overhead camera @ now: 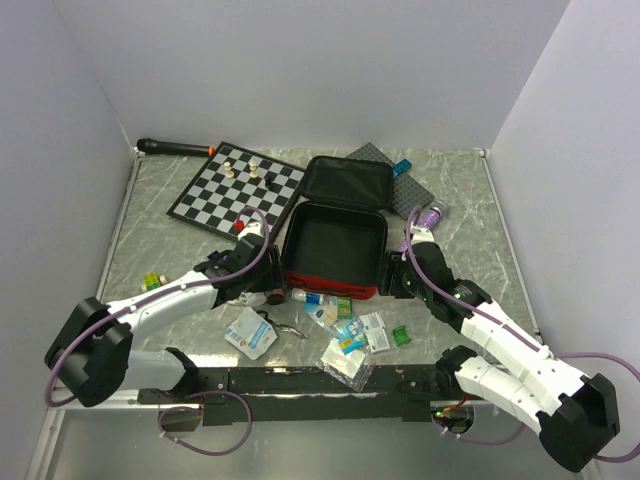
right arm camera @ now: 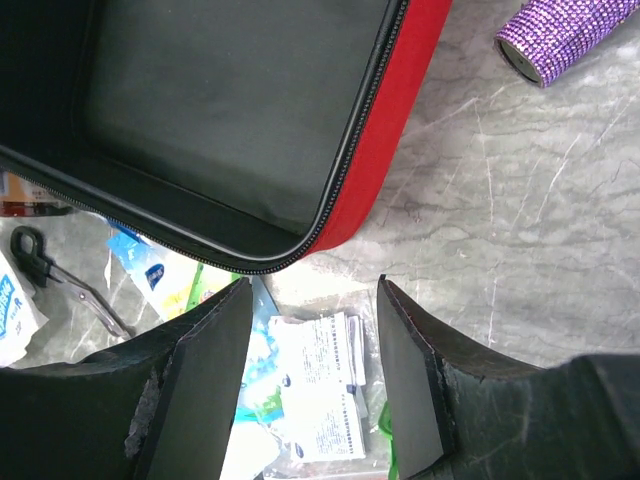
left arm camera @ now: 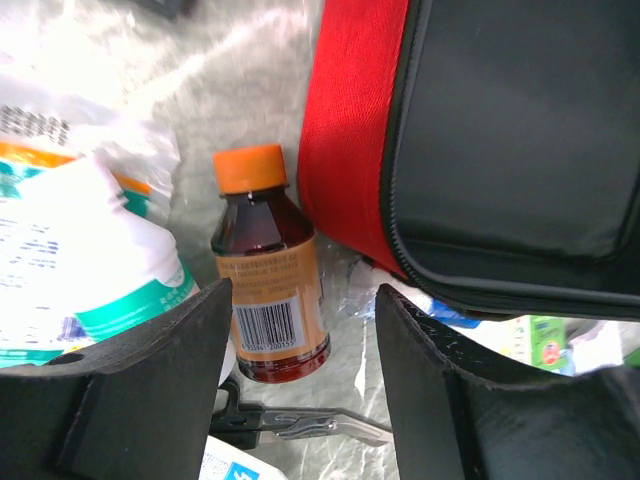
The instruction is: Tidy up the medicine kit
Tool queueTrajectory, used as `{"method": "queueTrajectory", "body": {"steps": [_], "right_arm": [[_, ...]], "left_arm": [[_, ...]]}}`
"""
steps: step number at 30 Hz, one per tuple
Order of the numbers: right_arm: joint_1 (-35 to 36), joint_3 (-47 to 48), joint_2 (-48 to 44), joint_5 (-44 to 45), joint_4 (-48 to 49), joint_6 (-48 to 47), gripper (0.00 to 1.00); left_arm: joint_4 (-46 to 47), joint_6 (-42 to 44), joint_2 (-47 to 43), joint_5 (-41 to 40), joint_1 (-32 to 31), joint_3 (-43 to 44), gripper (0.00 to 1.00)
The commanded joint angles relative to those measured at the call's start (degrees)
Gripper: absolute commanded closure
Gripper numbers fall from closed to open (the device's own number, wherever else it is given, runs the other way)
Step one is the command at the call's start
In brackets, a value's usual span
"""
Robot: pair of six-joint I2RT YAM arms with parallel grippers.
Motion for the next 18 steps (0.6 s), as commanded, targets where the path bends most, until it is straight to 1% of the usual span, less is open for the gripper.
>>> {"method": "queueTrajectory", "body": {"steps": [1, 12, 14, 18], "right_arm": [[0.42, -0.16, -0.59, -0.67, 2.03, 0.34, 0.41], [0.51, -0.43, 0.11, -0.41, 2.29, 0.33, 0.41], [0.42, -0.34, -0.15, -0.15, 2.12, 0.51, 0.41], [0.42, -0.17, -0.68, 0.12, 1.68, 0.51, 0.41]], "left_arm": [[0.70, 0.04, 1.78, 0.09, -0.79, 0.09, 0.36], [0.62, -0.66, 9.33, -1.31, -1.75, 0.26, 0.38], [0.44, -0.75, 9.95, -2.62, -2.54, 0.52, 0.40], [0.35, -0.40, 7.59, -3.68, -3.07, 0.35, 0.47]]}}
